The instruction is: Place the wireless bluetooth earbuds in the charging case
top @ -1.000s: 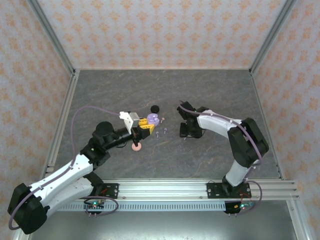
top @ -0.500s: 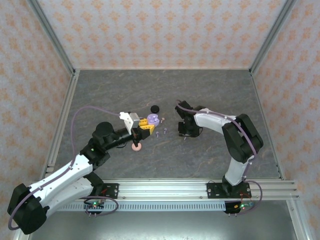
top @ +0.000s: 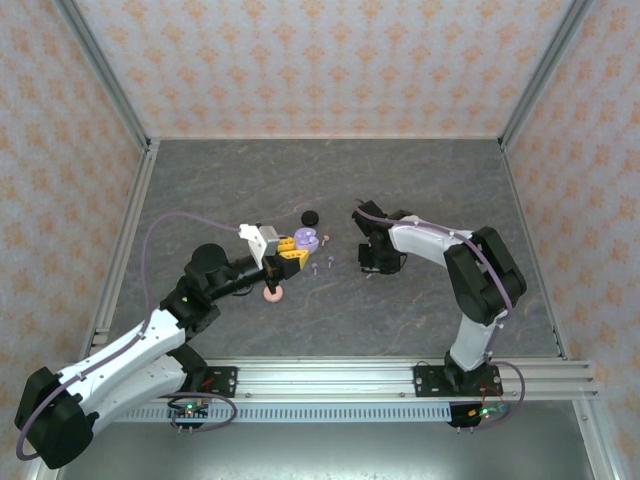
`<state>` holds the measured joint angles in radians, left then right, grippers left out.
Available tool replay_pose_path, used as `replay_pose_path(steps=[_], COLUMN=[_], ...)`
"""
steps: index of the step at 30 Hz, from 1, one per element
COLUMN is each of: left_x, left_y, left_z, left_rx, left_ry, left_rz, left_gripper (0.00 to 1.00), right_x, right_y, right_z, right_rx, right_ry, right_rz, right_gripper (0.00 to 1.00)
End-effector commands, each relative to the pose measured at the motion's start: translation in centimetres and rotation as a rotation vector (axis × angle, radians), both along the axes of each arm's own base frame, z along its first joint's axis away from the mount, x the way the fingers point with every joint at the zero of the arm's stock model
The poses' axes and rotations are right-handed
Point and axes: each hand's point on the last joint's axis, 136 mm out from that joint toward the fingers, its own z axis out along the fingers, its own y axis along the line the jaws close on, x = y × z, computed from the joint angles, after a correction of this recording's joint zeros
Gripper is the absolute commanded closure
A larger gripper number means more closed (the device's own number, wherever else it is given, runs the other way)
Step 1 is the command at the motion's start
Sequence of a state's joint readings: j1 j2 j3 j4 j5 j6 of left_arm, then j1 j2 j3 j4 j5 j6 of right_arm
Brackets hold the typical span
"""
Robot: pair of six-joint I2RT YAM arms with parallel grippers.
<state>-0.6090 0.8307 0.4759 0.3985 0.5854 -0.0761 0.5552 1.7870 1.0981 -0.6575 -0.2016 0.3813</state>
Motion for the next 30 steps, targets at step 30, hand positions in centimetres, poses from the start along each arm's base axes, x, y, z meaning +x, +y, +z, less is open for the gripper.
replay_pose_path(steps=[30], left_x=[0.6], left_y=[-1.7], left_z=[-0.3], left_rx=[-0.005], left_ry=[0.029], left_rz=[-0.056], left_gripper=[1.0], right_x=[-0.4], right_y=[5.7], right_z=[21.8], right_rx=[0.256], right_ry=[-0.664], right_rz=[0.593], right_gripper=[0.82])
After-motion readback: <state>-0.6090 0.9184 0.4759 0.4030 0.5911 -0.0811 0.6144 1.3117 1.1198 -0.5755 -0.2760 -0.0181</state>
